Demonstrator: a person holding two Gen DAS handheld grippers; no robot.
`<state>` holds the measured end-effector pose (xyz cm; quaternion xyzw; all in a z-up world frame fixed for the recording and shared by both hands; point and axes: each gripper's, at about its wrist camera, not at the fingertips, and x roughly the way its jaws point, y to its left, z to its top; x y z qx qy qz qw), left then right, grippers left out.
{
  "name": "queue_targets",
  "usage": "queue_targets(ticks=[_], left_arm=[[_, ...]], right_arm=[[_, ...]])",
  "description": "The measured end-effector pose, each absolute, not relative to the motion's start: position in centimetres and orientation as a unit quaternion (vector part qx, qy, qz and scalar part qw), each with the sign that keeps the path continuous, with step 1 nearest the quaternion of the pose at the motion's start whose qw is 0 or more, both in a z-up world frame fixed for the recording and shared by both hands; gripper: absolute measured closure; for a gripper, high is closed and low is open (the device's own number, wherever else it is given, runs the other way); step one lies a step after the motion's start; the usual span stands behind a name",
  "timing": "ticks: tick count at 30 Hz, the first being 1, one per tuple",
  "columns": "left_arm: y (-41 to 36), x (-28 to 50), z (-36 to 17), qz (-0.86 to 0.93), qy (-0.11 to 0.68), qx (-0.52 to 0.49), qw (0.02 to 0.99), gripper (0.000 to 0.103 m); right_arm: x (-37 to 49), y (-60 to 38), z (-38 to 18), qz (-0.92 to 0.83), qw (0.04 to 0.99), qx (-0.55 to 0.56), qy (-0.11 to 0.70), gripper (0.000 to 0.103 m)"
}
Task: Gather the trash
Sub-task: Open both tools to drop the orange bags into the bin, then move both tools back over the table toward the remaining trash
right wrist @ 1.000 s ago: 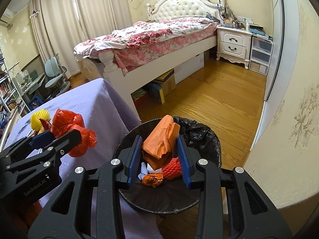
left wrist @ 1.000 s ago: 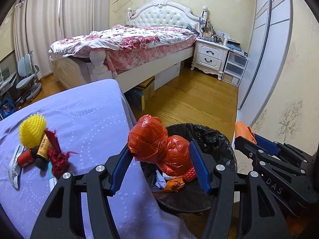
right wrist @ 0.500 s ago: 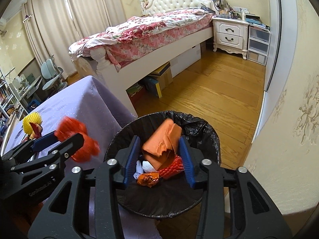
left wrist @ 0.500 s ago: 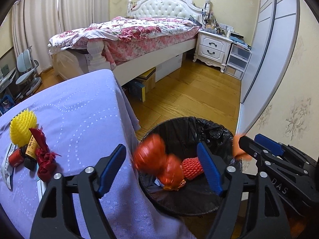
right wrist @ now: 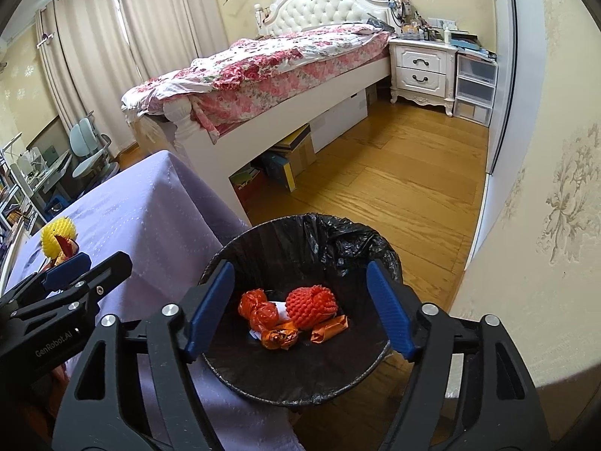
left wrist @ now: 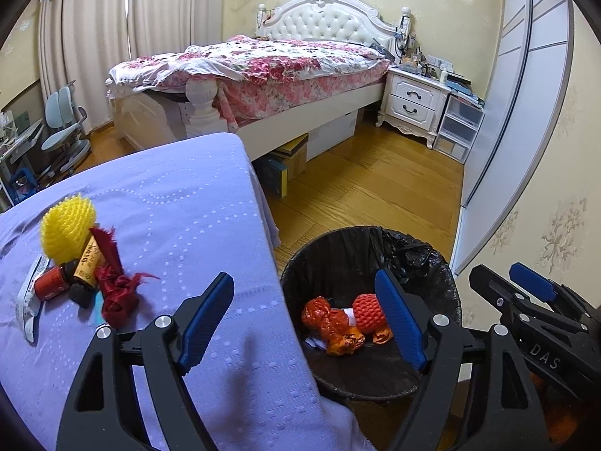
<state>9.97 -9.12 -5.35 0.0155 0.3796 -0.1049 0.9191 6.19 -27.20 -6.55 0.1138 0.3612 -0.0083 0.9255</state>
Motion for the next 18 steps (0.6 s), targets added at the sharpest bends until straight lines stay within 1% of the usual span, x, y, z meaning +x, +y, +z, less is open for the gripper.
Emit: queue_targets(ticks=[7, 12, 18], left_arm=[[-7.1, 9.5, -4.7, -0.09, 0.376, 0.005, 0.922, 0.026], [-4.9, 8.5, -4.5, -0.072, 0.374, 0.004, 0.925, 0.026], [-0.7, 7.4, -4.8, -0.035, 0.377, -0.016, 0.925, 0.026]], right_arm=[[5.7, -25.5, -6.4, -0.013, 0.924, 0.113, 0.364, 0.017], [5.7, -24.0, -6.5, 0.007, 0.917, 0.131, 0.377, 0.016], [5.8, -19.9, -6.2, 0.031, 0.919, 0.092, 0.382, 0.017]])
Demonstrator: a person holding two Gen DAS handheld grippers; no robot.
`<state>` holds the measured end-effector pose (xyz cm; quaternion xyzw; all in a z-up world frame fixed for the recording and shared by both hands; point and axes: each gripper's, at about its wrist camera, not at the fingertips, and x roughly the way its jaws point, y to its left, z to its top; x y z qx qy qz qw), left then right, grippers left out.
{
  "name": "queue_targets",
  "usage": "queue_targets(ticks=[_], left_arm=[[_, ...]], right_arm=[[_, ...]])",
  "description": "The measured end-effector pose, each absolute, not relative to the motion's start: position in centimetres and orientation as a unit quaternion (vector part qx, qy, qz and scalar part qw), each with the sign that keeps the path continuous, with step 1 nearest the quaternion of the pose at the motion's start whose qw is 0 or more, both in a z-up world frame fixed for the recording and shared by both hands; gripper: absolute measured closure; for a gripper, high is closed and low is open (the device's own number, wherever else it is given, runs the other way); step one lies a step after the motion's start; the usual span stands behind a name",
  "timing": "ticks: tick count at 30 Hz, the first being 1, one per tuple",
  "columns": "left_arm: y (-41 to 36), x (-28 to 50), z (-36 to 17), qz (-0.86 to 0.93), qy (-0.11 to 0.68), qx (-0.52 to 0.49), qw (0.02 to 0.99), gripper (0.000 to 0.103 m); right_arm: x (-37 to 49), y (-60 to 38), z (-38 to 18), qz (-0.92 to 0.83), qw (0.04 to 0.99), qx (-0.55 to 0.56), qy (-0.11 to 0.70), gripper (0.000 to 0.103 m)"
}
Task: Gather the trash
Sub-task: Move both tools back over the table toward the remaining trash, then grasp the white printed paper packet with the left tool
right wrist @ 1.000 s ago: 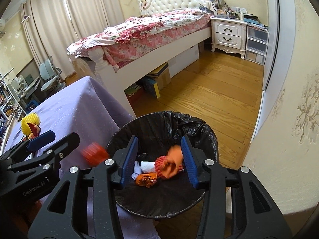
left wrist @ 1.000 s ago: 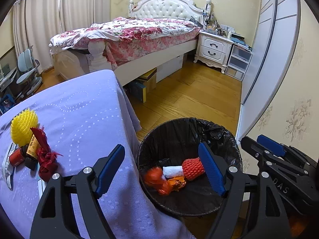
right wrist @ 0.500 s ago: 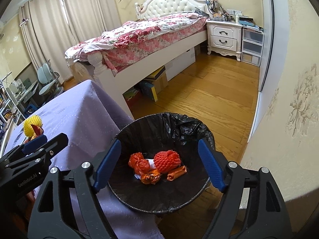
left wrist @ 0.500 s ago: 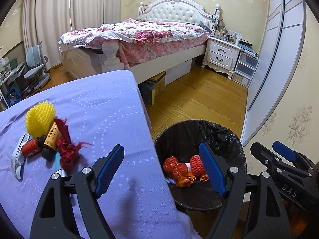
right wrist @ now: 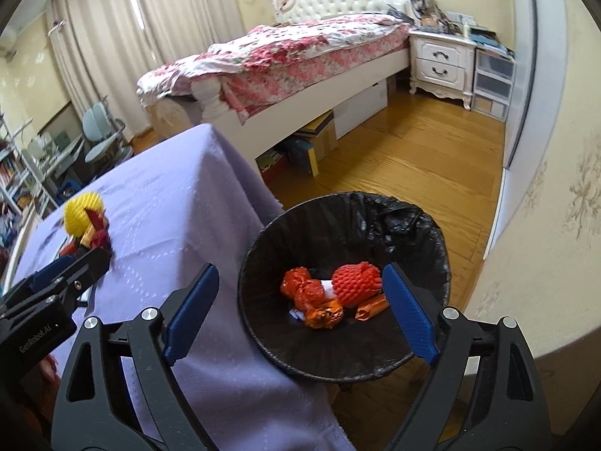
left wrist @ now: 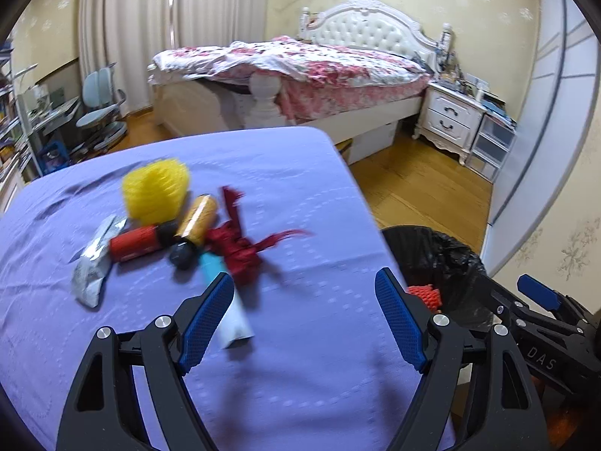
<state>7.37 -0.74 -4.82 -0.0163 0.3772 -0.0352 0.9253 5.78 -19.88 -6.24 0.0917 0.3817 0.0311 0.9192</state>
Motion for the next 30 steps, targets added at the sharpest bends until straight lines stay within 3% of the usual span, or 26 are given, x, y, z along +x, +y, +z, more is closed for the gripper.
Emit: queue_targets(ticks=[9, 13, 22, 30], left_arm=[[6.1, 5.6, -5.4, 0.033, 0.384, -0.038, 0.922, 0.026], [9.1, 5.5, -5.9, 0.064, 0.389, -0.051, 0.917, 0.026], [13.4, 7.3, -6.6, 0.103, 0.402, -0.068, 0.907, 0.026], [15.1, 8.7, -7.4, 0.093, 0.425, -0.072, 0.897, 0.041]], right_arm=[[6.2, -14.0, -5.7, 0.098, 0.914, 0.076, 0.387, 0.017], [6.5, -10.9, -5.8, 0.125, 0.909, 0.053, 0.395, 0.024], [7.9, -6.5, -5.9, 0.146, 0.905, 0.021, 0.4, 0.028], [8.9, -4.7, -6.2, 0.156, 0.9, 0.005, 0.407, 0.032]])
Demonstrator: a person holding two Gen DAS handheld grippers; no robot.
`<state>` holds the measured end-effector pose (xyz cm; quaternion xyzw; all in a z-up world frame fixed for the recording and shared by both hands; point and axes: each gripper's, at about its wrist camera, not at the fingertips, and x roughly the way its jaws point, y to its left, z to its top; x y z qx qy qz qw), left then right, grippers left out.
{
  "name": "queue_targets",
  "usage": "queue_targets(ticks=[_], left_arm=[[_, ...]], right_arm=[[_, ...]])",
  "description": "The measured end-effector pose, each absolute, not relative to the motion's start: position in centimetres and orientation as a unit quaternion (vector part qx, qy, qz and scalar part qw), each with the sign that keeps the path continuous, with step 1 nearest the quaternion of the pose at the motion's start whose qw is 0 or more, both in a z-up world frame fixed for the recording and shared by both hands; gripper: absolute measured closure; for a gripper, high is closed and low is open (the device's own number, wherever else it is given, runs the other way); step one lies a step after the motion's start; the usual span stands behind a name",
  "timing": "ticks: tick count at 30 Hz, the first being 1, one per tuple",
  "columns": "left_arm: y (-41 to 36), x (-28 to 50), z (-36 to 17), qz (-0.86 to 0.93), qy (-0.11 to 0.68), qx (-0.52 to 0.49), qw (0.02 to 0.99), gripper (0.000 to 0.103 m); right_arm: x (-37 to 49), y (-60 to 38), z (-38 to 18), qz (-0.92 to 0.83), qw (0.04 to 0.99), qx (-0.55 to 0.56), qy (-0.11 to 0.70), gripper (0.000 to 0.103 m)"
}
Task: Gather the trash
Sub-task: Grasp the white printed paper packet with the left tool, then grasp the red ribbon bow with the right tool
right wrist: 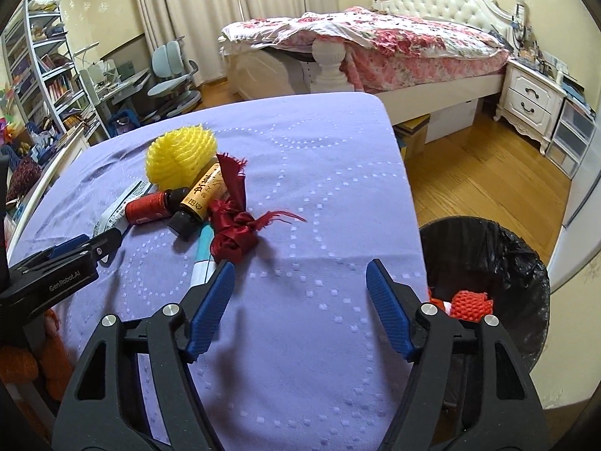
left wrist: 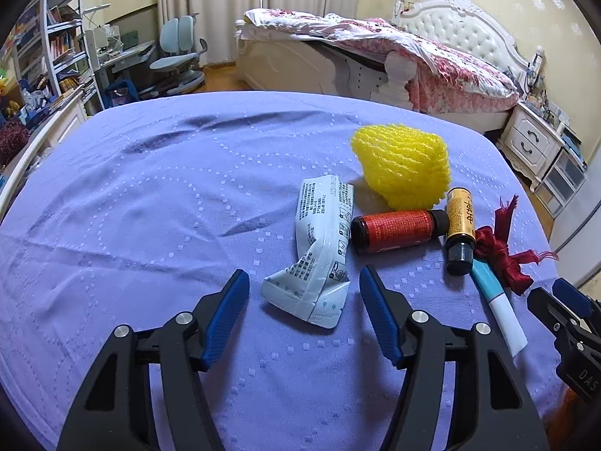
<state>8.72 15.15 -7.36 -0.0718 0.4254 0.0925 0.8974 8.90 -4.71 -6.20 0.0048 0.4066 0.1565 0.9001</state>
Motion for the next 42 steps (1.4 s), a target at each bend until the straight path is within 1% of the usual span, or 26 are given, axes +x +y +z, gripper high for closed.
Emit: queue_targets(ticks=[1, 5, 6, 10, 14, 16, 24, 26, 28, 30, 32, 33, 34, 37, 42], left_arm=[[15.2, 8.8, -7.3, 0.089, 0.426, -0.071, 0.898, 0.042], [15.2, 9.3, -7.5, 0.079, 0.432, -0.065, 0.896, 0.053], [15.3, 9.2, -7.6, 0.079, 0.432, -0.064, 0.896, 0.054], [15.5, 8.9, -7.5, 0.074, 0.43, -0.065, 0.897, 0.057], [15.8, 8.4, -7.4, 0.075, 0.427, -0.067, 0.899, 0.058], [16.0, 8.2, -7.4, 0.076, 0.426, -0.067, 0.899, 0.058], [17.5, 7.1, -7.4, 0.086, 0.426, -0.082, 0.897, 0.058], [17.7, 6.9, -7.4, 0.086, 0.424, -0.085, 0.897, 0.058], [17.8, 6.8, -7.4, 0.086, 0.423, -0.086, 0.898, 0.058], [17.9, 6.7, -7.4, 0.085, 0.422, -0.087, 0.898, 0.058], [17.9, 6.7, -7.4, 0.084, 0.421, -0.087, 0.899, 0.058], [17.8, 6.6, -7.4, 0.084, 0.421, -0.087, 0.899, 0.058], [17.8, 6.6, -7.4, 0.083, 0.42, -0.087, 0.899, 0.058], [17.8, 6.4, -7.4, 0.082, 0.419, -0.086, 0.9, 0.058], [17.8, 6.0, -7.3, 0.081, 0.417, -0.088, 0.901, 0.058]], right_arm=[[9.0, -4.6, -6.2, 0.157, 0.9, 0.004, 0.407, 0.033], [9.3, -3.9, -6.2, 0.163, 0.899, 0.0, 0.406, 0.033], [9.3, -3.8, -6.2, 0.164, 0.899, -0.001, 0.406, 0.033], [9.3, -3.4, -6.0, 0.17, 0.899, -0.004, 0.403, 0.033], [9.4, -3.0, -6.0, 0.173, 0.898, -0.003, 0.405, 0.034], [9.7, -2.6, -6.1, 0.178, 0.895, -0.005, 0.409, 0.04], [11.2, -1.2, -6.1, 0.184, 0.891, -0.009, 0.415, 0.046], [11.5, -1.0, -6.2, 0.185, 0.889, -0.011, 0.419, 0.048], [11.9, -0.7, -6.4, 0.185, 0.886, -0.013, 0.424, 0.054], [12.0, -0.5, -6.3, 0.185, 0.887, -0.018, 0.424, 0.055], [11.9, -0.5, -6.4, 0.187, 0.886, -0.019, 0.424, 0.062], [11.8, -0.5, -6.5, 0.188, 0.885, -0.02, 0.425, 0.069], [11.7, -0.6, -6.5, 0.189, 0.885, -0.02, 0.425, 0.072], [11.2, -0.5, -6.6, 0.186, 0.887, -0.024, 0.421, 0.075], [10.5, -1.0, -6.5, 0.183, 0.89, -0.016, 0.418, 0.077]])
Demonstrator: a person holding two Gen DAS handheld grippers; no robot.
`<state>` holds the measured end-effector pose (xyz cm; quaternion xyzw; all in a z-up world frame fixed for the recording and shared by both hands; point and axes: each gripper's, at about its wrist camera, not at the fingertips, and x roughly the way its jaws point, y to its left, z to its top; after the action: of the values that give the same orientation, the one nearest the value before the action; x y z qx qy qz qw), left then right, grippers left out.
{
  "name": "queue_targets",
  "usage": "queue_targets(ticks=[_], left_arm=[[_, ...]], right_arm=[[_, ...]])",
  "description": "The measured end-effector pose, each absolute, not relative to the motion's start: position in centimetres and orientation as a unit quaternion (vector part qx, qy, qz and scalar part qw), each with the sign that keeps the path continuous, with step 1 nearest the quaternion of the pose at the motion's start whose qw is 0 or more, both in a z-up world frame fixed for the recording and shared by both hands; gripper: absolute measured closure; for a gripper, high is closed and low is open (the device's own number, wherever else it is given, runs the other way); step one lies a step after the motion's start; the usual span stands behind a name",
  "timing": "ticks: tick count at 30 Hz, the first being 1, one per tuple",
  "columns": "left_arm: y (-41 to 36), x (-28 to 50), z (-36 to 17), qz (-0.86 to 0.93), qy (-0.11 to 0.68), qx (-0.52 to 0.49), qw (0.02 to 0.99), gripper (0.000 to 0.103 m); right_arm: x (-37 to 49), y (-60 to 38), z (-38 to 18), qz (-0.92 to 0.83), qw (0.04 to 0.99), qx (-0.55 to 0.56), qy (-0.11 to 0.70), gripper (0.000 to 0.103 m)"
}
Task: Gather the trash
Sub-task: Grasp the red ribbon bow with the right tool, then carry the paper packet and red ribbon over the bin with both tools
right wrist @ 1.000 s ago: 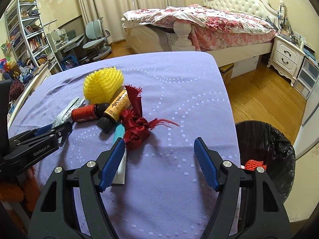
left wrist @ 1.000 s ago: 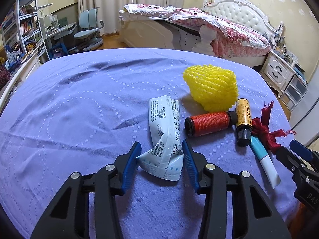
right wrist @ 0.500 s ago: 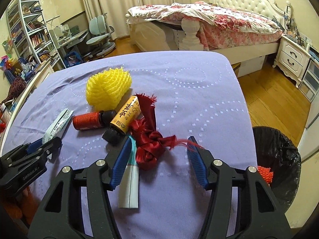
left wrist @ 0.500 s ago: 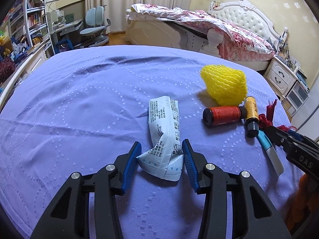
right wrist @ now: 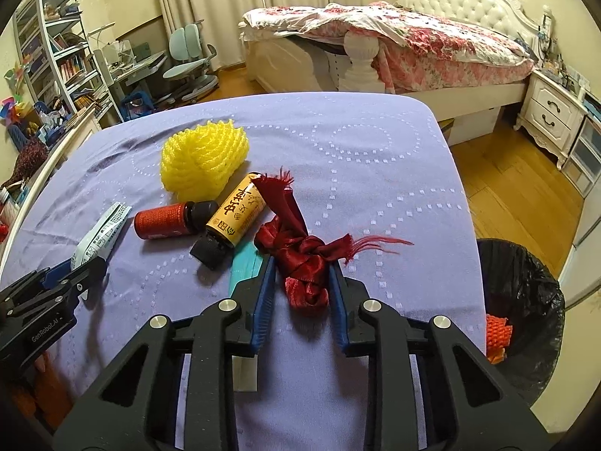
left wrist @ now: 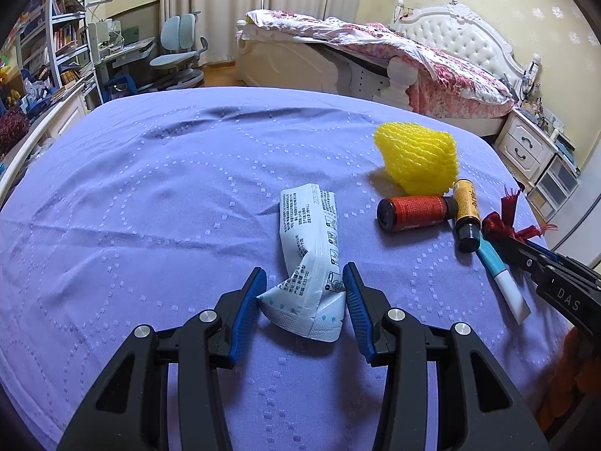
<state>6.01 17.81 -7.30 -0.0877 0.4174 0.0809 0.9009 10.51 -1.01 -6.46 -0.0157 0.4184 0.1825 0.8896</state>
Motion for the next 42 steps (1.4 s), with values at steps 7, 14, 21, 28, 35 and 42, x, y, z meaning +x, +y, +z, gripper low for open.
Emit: queue_targets(ticks=[7, 14, 21, 28, 35, 42], left_arm=[[17.4, 4.9, -7.1, 0.08, 0.41, -0.085, 0.905, 0.058], [16.1, 3.2, -6.8, 0.068, 0.402, -0.084, 0.909, 0.058], [13.7, 1.9, -6.2, 0.044, 0.395, -0.075, 0.915, 0.058], [10.8, 1.1, -5.8, 0.016, 0.389, -0.064, 0.919, 0.058], [7.6, 0.7, -5.0, -0.014, 0.381, -0.04, 0.924, 0.058], [4.0, 1.3, -4.3, -0.047, 0.369, -0.014, 0.928, 0.058]], right_arm=[[9.1, -3.0, -6.2, 0.172, 0.892, 0.004, 0.419, 0.077], [7.0, -5.1, -6.2, 0.16, 0.895, 0.015, 0.416, 0.077], [5.3, -7.5, -6.1, 0.15, 0.898, 0.027, 0.412, 0.077], [3.6, -9.6, -5.9, 0.137, 0.903, 0.039, 0.406, 0.077], [2.5, -12.3, -5.5, 0.119, 0.908, 0.056, 0.397, 0.077], [2.0, -14.9, -4.9, 0.096, 0.917, 0.069, 0.381, 0.077]])
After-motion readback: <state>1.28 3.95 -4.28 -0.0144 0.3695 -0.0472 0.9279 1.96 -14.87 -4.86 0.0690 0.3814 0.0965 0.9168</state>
